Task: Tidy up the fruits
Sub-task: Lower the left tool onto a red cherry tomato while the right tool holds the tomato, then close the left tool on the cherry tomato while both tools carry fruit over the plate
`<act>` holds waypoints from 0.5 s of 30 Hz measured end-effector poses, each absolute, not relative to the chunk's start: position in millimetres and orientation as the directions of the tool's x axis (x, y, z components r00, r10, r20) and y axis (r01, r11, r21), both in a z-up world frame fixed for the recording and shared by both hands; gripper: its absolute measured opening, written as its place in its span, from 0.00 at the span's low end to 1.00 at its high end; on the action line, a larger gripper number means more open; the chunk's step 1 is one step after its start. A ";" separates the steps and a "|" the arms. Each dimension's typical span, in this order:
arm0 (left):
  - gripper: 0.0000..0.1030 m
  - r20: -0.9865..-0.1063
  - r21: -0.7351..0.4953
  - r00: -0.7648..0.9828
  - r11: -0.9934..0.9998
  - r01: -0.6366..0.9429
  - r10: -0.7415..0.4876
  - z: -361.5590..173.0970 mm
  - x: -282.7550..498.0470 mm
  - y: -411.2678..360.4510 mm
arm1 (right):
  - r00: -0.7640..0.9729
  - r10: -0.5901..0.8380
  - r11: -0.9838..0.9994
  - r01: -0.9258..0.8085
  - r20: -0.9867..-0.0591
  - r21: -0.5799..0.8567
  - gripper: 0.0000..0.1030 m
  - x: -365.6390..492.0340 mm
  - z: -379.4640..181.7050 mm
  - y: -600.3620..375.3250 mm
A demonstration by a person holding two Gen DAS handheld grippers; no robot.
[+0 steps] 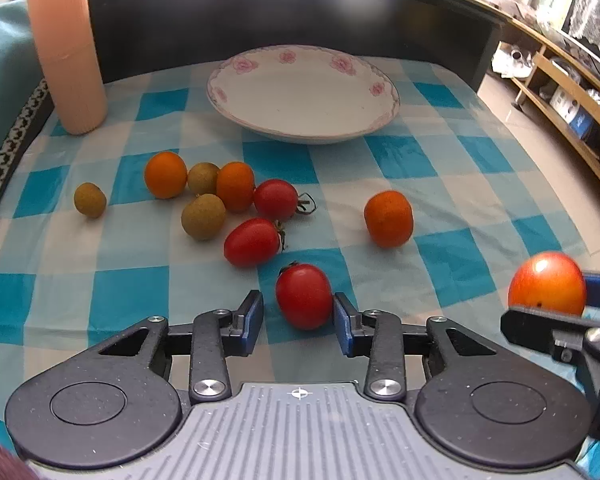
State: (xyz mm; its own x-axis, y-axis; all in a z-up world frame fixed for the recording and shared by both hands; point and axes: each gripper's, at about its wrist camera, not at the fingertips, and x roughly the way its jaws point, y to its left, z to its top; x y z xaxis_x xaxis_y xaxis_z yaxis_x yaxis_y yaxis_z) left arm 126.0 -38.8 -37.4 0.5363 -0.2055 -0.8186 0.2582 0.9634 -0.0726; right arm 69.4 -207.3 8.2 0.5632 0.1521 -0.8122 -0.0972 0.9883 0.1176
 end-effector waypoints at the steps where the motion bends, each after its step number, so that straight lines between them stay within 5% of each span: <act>1: 0.41 -0.817 -0.075 0.537 0.962 0.264 -0.211 -37.8 126.5 -39.7 | 0.566 0.150 0.989 -0.099 -0.810 0.114 0.55 69.1 8.9 -206.4; 15: 0.36 -0.808 -0.024 0.551 0.946 0.322 -0.208 -39.8 120.8 -44.2 | 0.567 0.147 0.989 -0.109 -0.811 0.103 0.55 73.5 9.4 -200.4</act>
